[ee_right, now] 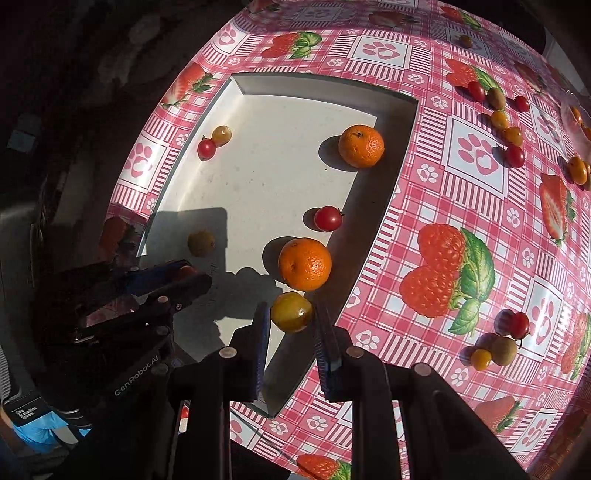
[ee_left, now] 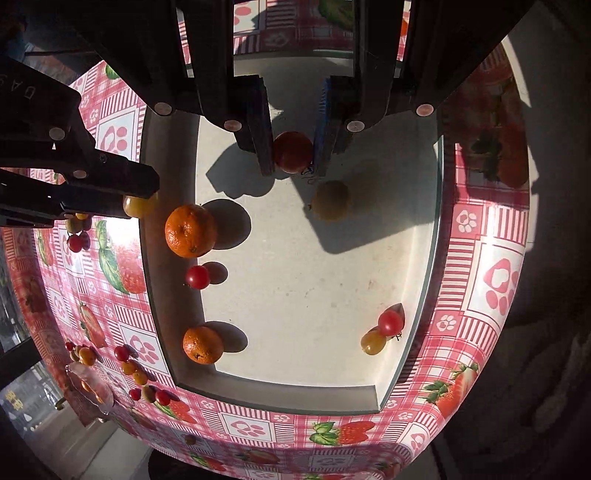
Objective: Organize fruits
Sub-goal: 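Carry both cherry tomatoes over the white tray and open both tools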
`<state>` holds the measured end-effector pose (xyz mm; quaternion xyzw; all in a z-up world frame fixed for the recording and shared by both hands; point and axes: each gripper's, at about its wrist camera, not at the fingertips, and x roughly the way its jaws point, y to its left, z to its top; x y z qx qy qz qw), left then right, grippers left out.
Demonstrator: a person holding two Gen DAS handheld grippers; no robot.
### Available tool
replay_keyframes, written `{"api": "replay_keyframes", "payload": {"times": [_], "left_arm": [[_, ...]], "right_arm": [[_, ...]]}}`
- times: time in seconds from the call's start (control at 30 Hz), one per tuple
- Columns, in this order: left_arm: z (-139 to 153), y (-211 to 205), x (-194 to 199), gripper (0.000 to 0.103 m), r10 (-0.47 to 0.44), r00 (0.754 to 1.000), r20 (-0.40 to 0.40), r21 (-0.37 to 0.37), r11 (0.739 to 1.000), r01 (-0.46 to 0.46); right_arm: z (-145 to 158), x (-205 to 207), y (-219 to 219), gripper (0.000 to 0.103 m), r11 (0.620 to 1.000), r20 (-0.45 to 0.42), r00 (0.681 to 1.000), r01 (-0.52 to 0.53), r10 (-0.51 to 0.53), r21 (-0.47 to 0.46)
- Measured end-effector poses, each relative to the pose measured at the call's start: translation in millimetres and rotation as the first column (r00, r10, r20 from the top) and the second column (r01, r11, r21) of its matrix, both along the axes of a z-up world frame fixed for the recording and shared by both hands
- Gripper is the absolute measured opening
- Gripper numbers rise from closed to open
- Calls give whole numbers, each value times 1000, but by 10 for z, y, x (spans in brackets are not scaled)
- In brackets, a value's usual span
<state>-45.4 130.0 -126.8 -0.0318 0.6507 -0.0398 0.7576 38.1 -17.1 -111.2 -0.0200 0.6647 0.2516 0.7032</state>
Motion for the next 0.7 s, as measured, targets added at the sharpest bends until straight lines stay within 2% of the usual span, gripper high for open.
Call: {"api": "replay_keyframes", "payload": {"times": [0.43, 0.7], "left_arm": [[-266, -33, -137, 22, -58, 996, -60, 44, 997, 61], [-300, -37, -151, 26, -92, 994, -56, 54, 994, 95]], "right_arm": [[-409, -37, 304, 26, 997, -90, 994, -62, 57, -50], [-553, 29, 391, 27, 995, -128, 989, -80, 73, -57]]}}
